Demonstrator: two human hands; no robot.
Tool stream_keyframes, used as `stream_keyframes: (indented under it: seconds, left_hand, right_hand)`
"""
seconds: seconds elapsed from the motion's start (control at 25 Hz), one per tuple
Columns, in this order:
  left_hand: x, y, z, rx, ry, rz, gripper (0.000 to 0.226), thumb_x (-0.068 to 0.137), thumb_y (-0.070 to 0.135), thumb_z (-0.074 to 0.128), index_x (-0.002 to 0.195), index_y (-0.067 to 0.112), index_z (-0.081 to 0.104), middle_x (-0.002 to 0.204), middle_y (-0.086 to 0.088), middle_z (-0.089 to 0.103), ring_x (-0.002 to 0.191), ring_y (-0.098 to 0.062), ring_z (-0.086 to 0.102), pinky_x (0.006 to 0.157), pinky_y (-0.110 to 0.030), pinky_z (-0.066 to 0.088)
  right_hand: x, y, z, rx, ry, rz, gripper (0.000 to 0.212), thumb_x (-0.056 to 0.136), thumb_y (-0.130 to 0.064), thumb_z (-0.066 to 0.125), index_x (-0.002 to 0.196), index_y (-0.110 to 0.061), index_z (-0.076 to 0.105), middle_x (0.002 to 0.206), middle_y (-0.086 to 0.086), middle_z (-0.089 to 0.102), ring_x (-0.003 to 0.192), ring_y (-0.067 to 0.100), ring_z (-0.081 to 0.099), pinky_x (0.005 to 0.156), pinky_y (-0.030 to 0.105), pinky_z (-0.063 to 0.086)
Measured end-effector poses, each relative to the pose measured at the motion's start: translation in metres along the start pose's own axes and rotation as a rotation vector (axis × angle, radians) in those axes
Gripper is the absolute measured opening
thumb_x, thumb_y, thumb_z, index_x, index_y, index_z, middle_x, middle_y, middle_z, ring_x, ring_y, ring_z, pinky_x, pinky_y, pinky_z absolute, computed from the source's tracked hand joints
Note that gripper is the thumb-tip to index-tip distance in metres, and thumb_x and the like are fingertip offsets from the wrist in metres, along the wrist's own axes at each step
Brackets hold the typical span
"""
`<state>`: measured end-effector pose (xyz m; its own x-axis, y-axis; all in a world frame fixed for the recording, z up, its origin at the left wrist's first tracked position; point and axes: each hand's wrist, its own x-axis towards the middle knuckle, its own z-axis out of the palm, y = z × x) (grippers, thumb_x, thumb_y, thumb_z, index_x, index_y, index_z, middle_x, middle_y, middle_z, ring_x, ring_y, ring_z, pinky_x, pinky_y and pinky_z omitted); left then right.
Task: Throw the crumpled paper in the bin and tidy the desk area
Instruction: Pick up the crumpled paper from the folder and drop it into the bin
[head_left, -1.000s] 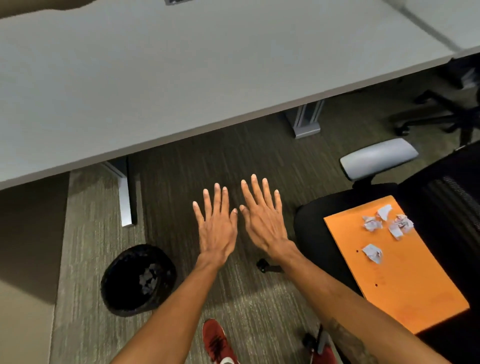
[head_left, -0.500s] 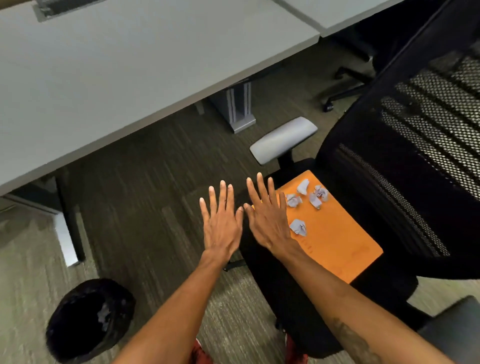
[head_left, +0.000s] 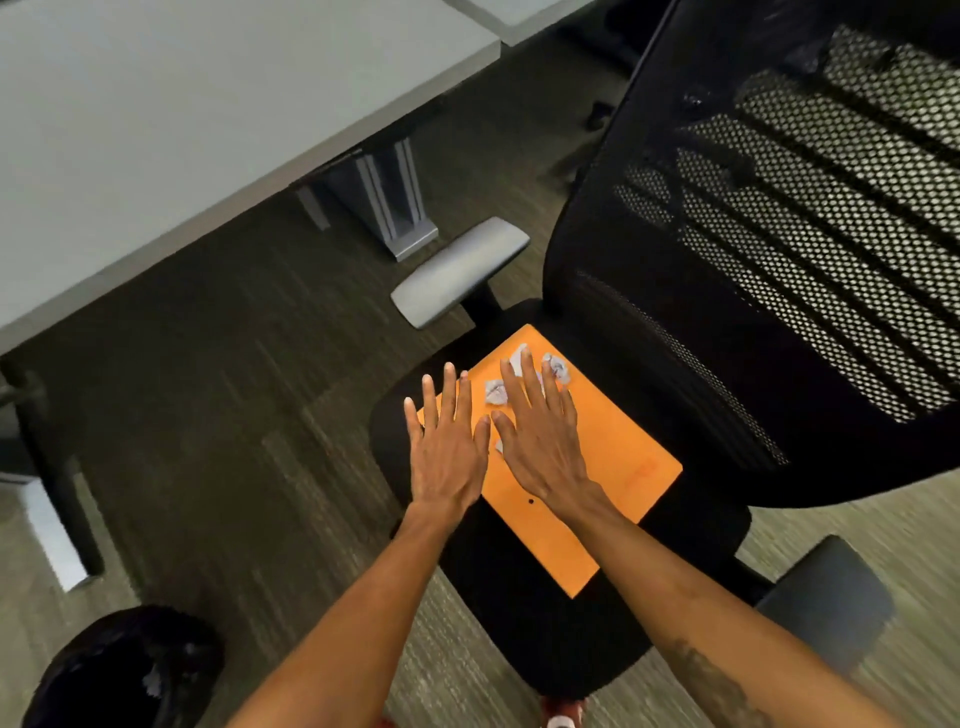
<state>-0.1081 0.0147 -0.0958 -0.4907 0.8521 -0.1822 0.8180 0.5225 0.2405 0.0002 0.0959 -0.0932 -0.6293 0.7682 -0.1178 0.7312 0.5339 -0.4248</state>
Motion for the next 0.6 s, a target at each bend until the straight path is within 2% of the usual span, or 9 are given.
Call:
stream_keyframes:
  seconds: [0.2, 0.28, 0.36, 0.44, 0.52, 0.6]
  left_hand:
    - [0.006, 0.003, 0.017, -0.009, -0.037, 0.041, 0.059, 0.104, 0.048, 0.010, 0.155, 0.023, -0.006, 0.165, -0.001, -0.013, 0.151, -0.026, -0.014, 0.122, -0.050, -0.005]
    - [0.013, -0.001, 0.026, 0.000, -0.051, 0.043, 0.059, 0.106, 0.045, 0.017, 0.157, 0.022, -0.001, 0.165, -0.001, -0.010, 0.152, -0.026, -0.009, 0.121, -0.050, -0.003]
    - [0.020, -0.004, 0.031, 0.005, -0.031, 0.076, 0.058, 0.105, 0.034, 0.034, 0.158, 0.019, 0.016, 0.166, -0.003, 0.007, 0.153, -0.027, 0.008, 0.123, -0.052, 0.014]
    - [0.028, -0.006, 0.036, -0.001, -0.010, 0.149, 0.058, 0.099, 0.021, 0.052, 0.152, 0.018, 0.031, 0.162, -0.005, 0.025, 0.146, -0.026, 0.029, 0.115, -0.045, 0.033]
    - [0.040, -0.005, 0.040, -0.003, -0.007, 0.218, 0.060, 0.093, 0.013, 0.059, 0.148, 0.019, 0.038, 0.158, -0.004, 0.031, 0.140, -0.024, 0.037, 0.109, -0.041, 0.038]
    - [0.053, -0.003, 0.045, -0.004, -0.023, 0.262, 0.062, 0.090, 0.011, 0.062, 0.147, 0.022, 0.040, 0.158, -0.004, 0.032, 0.139, -0.025, 0.037, 0.108, -0.043, 0.038]
  right_hand:
    - [-0.001, 0.025, 0.004, 0.107, 0.016, 0.035, 0.065, 0.102, -0.035, 0.046, 0.158, -0.027, 0.013, 0.167, 0.001, 0.000, 0.153, 0.024, 0.002, 0.118, 0.044, 0.017]
    - [0.000, 0.032, 0.011, 0.142, -0.012, 0.068, 0.065, 0.101, -0.033, 0.051, 0.157, -0.027, 0.018, 0.166, 0.001, 0.007, 0.151, 0.024, 0.012, 0.115, 0.044, 0.024]
    - [0.001, 0.039, 0.020, 0.131, -0.057, 0.097, 0.063, 0.099, -0.036, 0.054, 0.155, -0.025, 0.026, 0.163, 0.003, 0.019, 0.144, 0.025, 0.026, 0.108, 0.043, 0.033]
    - [0.002, 0.044, 0.030, 0.101, -0.095, 0.102, 0.061, 0.096, -0.042, 0.056, 0.150, -0.027, 0.033, 0.157, 0.004, 0.030, 0.133, 0.026, 0.037, 0.095, 0.040, 0.044]
    - [0.004, 0.046, 0.038, 0.062, -0.125, 0.096, 0.061, 0.092, -0.051, 0.057, 0.146, -0.033, 0.037, 0.150, 0.002, 0.035, 0.124, 0.025, 0.041, 0.081, 0.036, 0.050]
    - [0.007, 0.046, 0.046, 0.048, -0.147, 0.096, 0.058, 0.089, -0.057, 0.057, 0.141, -0.037, 0.040, 0.143, 0.000, 0.035, 0.117, 0.023, 0.041, 0.070, 0.032, 0.049]
